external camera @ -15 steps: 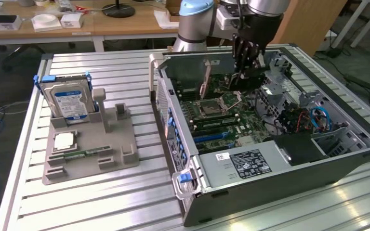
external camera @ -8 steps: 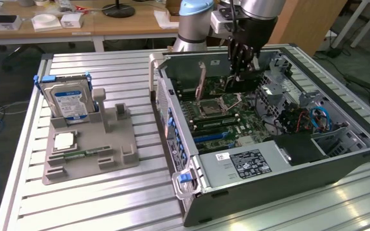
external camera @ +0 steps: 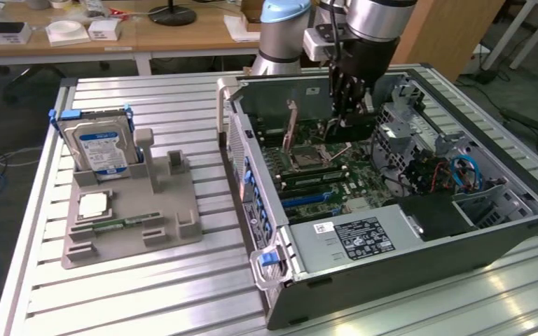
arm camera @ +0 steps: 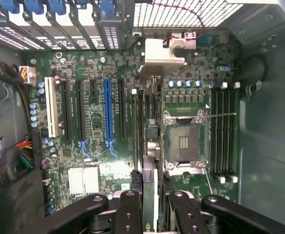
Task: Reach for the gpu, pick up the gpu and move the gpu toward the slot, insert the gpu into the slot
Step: 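Insert the gpu into the slot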
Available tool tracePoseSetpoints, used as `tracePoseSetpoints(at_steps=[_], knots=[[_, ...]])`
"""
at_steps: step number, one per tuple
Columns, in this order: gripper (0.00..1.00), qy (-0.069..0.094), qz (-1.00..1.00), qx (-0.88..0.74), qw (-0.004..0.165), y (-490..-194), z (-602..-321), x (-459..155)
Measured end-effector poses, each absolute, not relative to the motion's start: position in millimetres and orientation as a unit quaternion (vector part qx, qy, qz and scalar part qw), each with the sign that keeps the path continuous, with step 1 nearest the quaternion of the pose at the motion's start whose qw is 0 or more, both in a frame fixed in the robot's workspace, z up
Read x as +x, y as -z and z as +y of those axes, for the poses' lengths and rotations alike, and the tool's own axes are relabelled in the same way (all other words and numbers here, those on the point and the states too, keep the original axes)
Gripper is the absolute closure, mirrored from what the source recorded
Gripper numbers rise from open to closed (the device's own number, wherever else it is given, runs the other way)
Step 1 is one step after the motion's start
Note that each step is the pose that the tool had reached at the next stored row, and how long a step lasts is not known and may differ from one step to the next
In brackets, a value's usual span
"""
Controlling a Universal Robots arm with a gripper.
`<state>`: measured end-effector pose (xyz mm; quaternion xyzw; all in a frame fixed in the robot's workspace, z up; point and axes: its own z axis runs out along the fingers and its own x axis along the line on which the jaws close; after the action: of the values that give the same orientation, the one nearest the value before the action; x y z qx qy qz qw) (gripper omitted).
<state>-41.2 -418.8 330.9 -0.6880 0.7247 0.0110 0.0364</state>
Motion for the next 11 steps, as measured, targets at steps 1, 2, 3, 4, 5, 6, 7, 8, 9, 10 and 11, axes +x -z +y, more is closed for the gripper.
tracePoseSetpoints(at_steps=[1, 2, 3, 4, 5, 6, 7, 8, 9, 10, 11], knots=[[0.74, -0.011, 0.725, -0.688, 0.036, -329, -420, -41], [0.74, -0.011, 0.725, -0.688, 0.036, -327, -422, -41], [0.74, -0.011, 0.725, -0.688, 0.036, -326, -424, -41], [0.74, -0.011, 0.725, -0.688, 0.036, -324, -426, -41], [0.74, -0.011, 0.725, -0.688, 0.036, -322, -426, -41], [0.74, -0.011, 0.725, -0.688, 0.036, -320, -428, -41], [0.74, -0.012, 0.725, -0.688, 0.036, -319, -429, -41], [0.74, -0.012, 0.725, -0.688, 0.036, -317, -429, -42], [0.74, -0.012, 0.725, -0.687, 0.035, -316, -429, -42], [0.74, -0.013, 0.726, -0.687, 0.035, -315, -430, -42], [0.74, -0.013, 0.726, -0.687, 0.035, -314, -430, -42]])
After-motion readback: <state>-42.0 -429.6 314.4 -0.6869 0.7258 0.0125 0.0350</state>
